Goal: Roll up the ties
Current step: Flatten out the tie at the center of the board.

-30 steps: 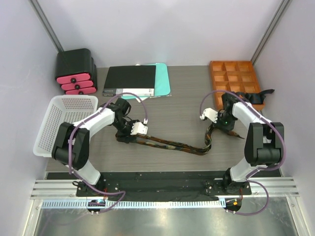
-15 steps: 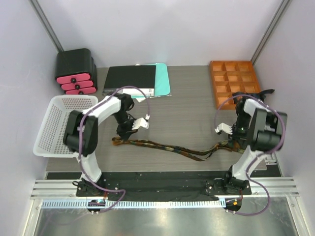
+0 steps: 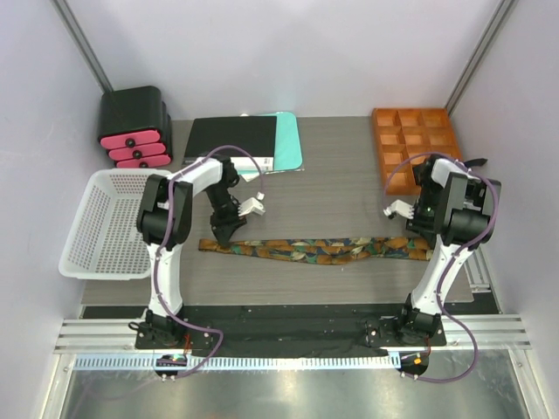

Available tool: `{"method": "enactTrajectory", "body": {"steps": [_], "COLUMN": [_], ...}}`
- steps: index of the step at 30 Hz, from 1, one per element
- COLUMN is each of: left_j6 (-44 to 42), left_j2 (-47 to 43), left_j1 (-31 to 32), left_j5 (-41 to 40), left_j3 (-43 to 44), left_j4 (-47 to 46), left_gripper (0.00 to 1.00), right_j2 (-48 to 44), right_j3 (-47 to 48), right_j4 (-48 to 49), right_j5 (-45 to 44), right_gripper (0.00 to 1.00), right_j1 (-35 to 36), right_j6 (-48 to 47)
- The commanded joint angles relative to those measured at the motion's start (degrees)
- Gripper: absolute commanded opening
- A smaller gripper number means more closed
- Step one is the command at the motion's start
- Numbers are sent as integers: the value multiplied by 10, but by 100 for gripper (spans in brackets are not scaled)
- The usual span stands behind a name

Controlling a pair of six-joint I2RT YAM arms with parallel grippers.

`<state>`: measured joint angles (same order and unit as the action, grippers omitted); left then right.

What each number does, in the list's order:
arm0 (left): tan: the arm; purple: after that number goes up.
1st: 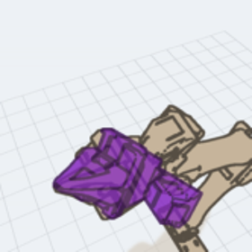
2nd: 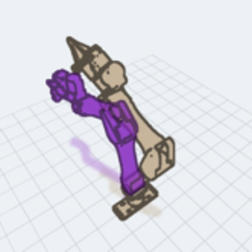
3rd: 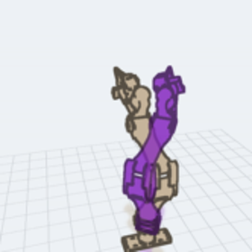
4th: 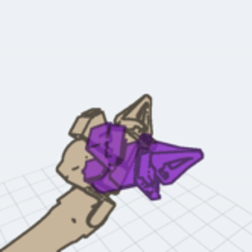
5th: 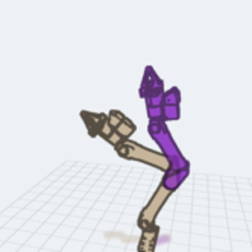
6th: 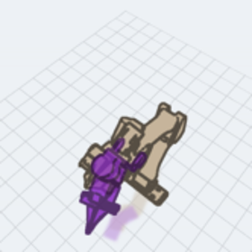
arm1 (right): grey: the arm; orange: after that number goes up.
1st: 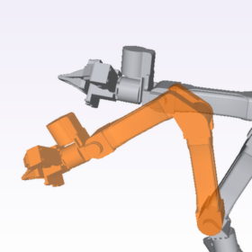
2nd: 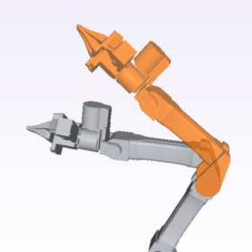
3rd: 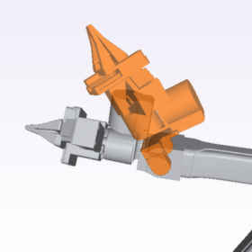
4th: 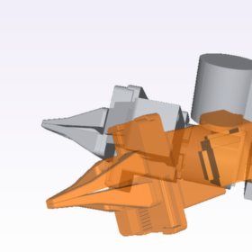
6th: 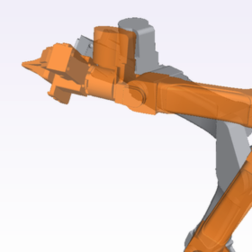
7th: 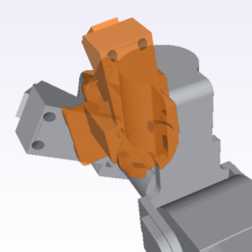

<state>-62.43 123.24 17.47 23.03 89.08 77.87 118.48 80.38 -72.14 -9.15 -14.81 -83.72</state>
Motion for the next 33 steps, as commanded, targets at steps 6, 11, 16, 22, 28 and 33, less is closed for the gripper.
{"method": "enactTrajectory", "body": {"steps": [6,11,16,22,28,33], "left_j6": [25,21,20,-9,-19,-39], "left_j2": [-143,-282,-405,-436,-426,-421], "left_j1": [-16,-15,-13,-12,-12,-12], "left_j5": [54,88,87,101,97,80], "left_j3": [-22,-145,-263,-293,-296,-311], "left_j4": [-52,-168,-297,-299,-293,-288], "left_gripper": [88,100,100,100,100,100], "right_j2": [-161,-262,-283,-279,-256,-234], "right_j3": [69,27,-42,-115,-162,-176], "right_j4": [-9,-12,45,100,184,201], "right_j5": [145,235,231,222,179,161], "right_gripper": [66,73,45,46,51,52], "right_j1": [-7,52,126,145,164,165], "right_j6": [-1,33,107,107,121,114]}}
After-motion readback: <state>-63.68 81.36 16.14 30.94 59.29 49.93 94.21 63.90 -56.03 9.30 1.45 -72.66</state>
